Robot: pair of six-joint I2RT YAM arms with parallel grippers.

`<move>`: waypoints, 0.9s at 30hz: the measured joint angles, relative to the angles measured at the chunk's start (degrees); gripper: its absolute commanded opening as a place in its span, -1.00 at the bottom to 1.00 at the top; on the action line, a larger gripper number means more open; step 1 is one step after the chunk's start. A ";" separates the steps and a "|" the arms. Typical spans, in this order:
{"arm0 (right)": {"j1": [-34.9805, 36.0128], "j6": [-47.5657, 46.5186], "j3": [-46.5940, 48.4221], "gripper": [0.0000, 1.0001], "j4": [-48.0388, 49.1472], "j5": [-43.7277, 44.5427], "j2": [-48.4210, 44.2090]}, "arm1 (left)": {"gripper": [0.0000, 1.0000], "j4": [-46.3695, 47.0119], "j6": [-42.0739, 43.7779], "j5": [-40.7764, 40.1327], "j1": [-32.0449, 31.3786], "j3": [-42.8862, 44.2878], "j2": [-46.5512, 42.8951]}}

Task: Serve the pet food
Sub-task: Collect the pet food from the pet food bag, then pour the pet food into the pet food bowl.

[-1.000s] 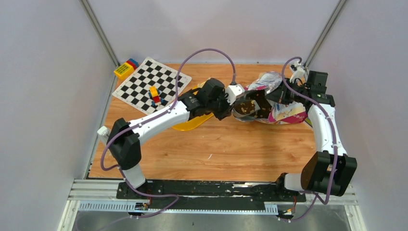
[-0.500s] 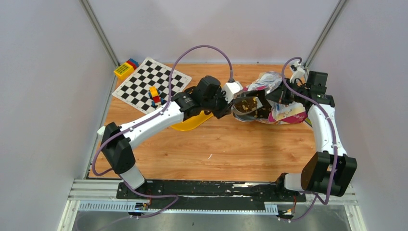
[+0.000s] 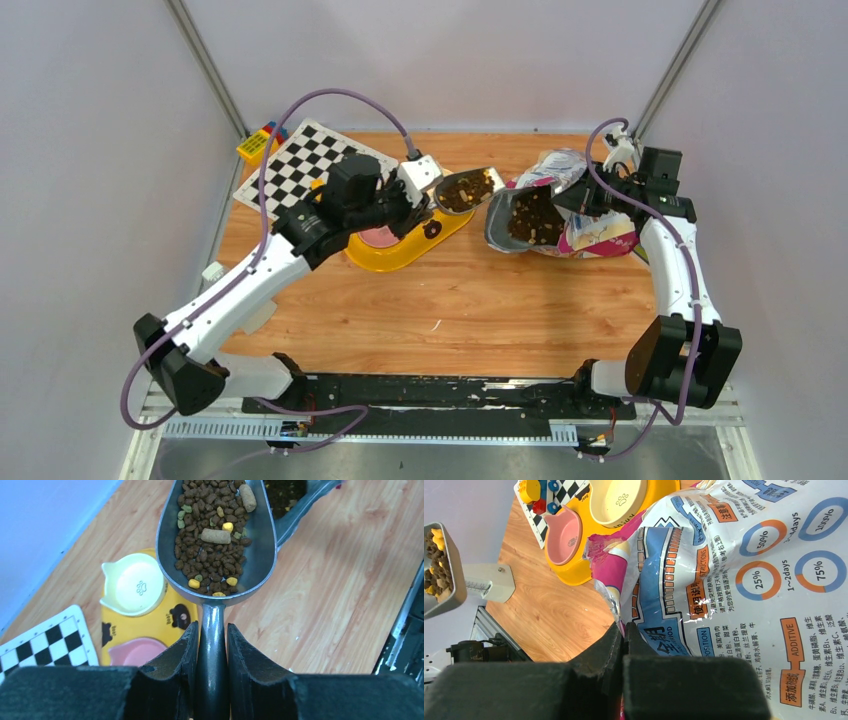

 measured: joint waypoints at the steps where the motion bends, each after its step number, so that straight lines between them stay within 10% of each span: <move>1: 0.00 0.00 0.00 -1.00 0.02 0.00 0.00 | -1.00 -0.02 0.37 -0.31 0.66 -0.92 -1.25; 27: -0.17 0.15 0.00 -1.00 0.17 -0.20 -0.02 | -1.00 -5.81 5.07 -6.60 24.13 -22.08 -17.51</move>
